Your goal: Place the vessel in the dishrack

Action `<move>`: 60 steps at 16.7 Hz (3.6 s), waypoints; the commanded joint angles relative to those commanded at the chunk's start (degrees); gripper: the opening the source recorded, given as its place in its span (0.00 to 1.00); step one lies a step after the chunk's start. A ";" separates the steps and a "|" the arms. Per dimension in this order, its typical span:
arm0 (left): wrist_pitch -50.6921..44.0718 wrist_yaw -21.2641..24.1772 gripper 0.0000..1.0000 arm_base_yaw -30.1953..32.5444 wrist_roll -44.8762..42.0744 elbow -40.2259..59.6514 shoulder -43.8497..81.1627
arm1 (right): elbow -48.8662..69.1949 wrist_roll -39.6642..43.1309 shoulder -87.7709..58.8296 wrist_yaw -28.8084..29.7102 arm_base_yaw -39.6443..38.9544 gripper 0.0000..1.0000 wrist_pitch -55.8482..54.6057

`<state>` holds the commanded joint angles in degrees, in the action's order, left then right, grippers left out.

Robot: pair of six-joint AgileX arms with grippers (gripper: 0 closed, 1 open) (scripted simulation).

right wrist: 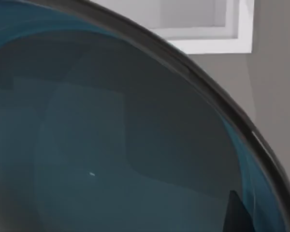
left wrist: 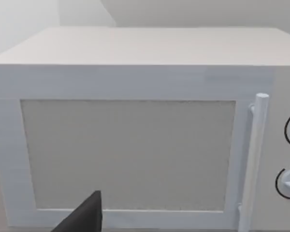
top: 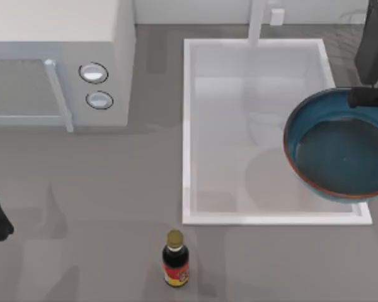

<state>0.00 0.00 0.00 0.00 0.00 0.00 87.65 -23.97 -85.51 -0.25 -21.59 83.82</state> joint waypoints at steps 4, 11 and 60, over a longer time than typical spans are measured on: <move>0.00 0.00 1.00 0.00 0.00 0.00 0.00 | -3.06 3.87 4.60 -6.32 10.33 0.00 -12.32; 0.00 0.00 1.00 0.00 0.00 0.00 0.00 | -12.98 14.03 16.05 -21.45 35.89 0.00 -48.38; 0.00 0.00 1.00 0.00 0.00 0.00 0.00 | -31.58 23.04 -17.45 -15.63 39.16 0.90 -130.98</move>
<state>0.00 0.00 0.00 0.00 0.00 0.00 56.07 -0.93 -102.96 -15.88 17.58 -47.16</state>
